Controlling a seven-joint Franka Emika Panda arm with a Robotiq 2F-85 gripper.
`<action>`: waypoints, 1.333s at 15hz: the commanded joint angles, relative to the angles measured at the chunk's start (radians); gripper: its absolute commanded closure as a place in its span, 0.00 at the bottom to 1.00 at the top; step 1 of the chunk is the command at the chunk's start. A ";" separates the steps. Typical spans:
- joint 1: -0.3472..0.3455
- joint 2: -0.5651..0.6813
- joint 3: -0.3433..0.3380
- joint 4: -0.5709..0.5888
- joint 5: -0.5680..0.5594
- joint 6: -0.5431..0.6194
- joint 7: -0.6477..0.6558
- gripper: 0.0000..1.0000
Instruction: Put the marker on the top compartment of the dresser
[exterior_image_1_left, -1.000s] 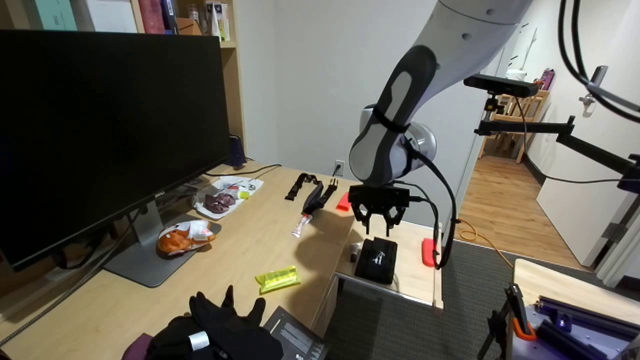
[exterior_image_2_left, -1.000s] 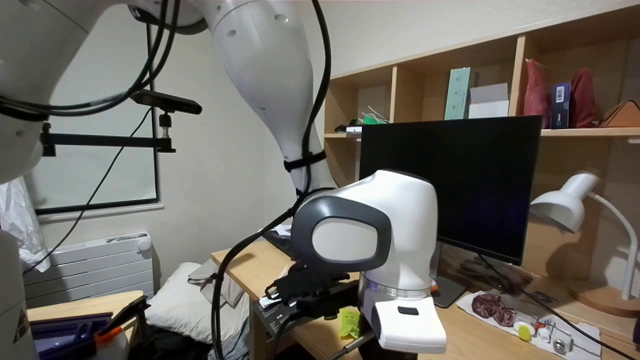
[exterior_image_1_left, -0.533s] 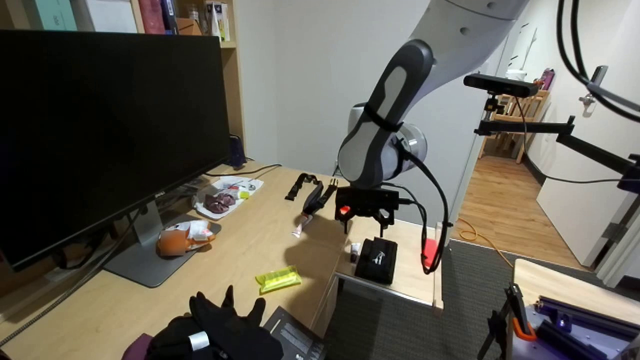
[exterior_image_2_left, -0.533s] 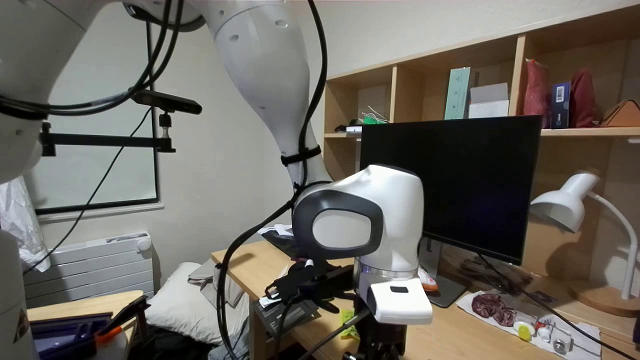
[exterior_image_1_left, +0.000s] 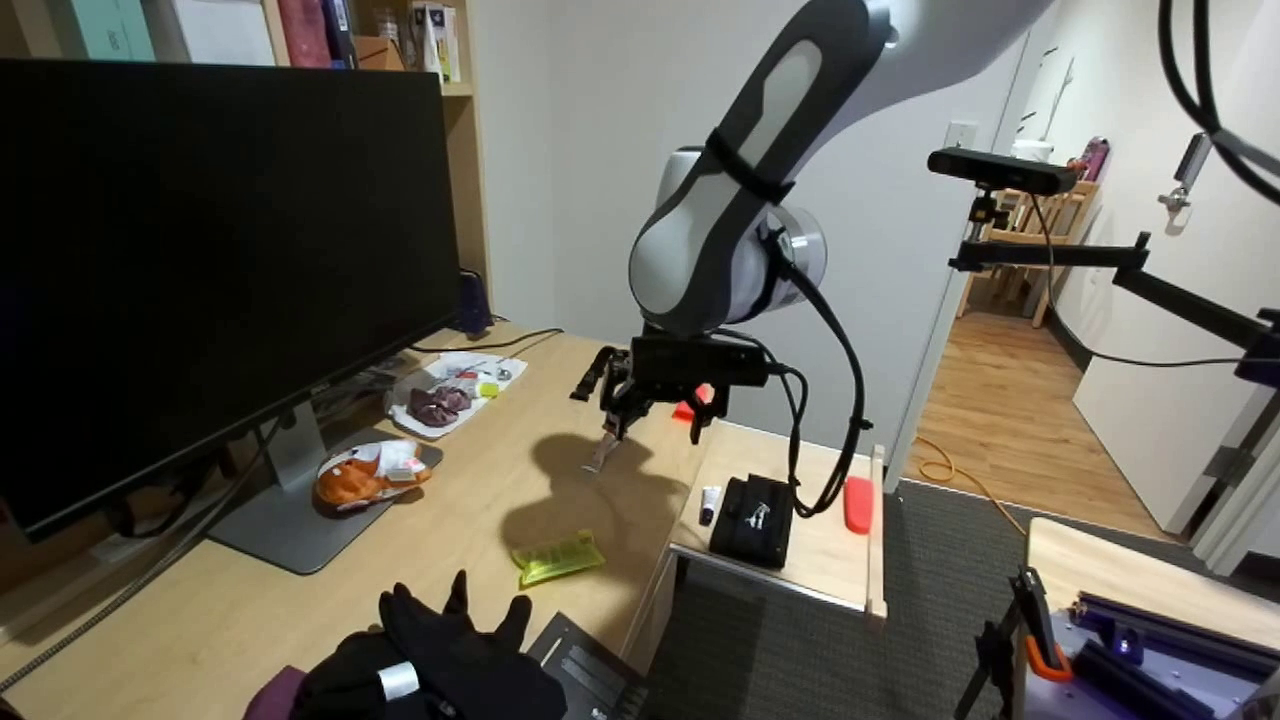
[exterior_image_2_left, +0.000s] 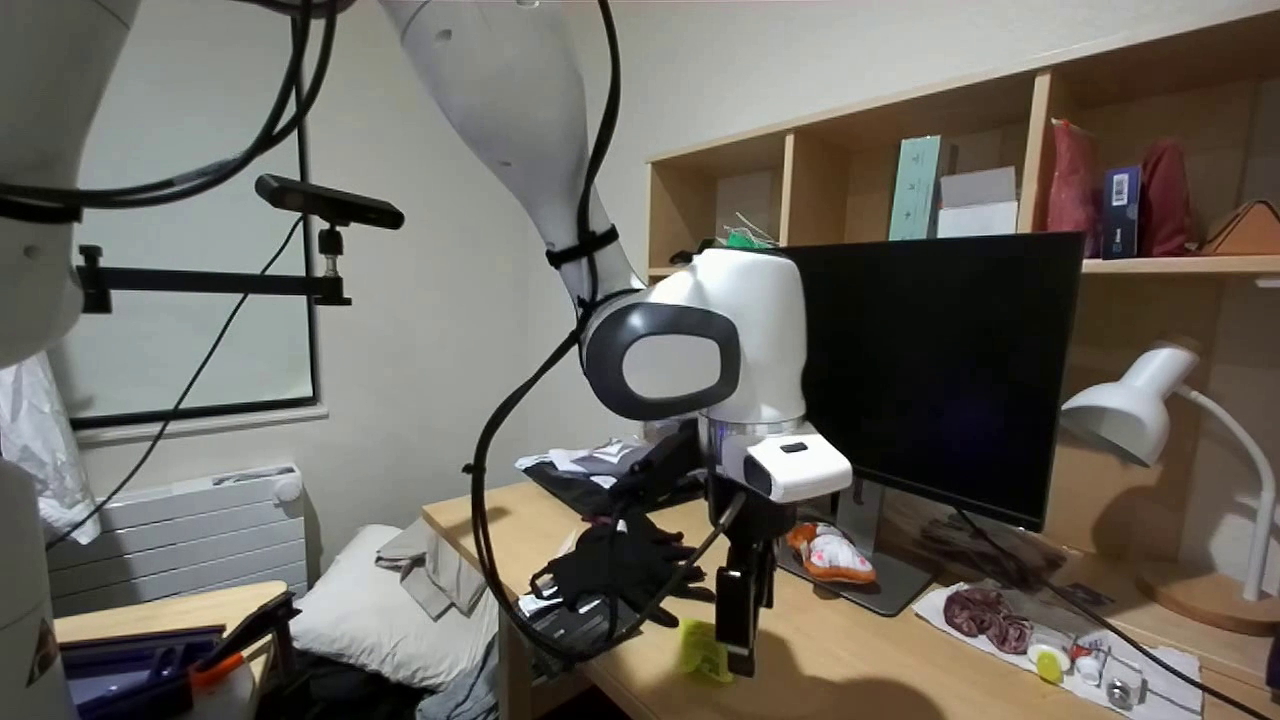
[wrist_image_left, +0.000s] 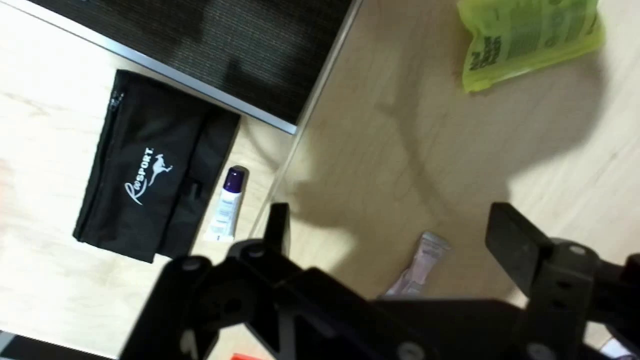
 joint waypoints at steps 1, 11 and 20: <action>0.008 -0.062 0.039 -0.045 0.014 -0.036 -0.167 0.00; 0.029 -0.041 0.034 -0.026 0.008 -0.065 -0.184 0.00; 0.132 0.020 -0.013 -0.036 -0.012 0.084 -0.030 0.00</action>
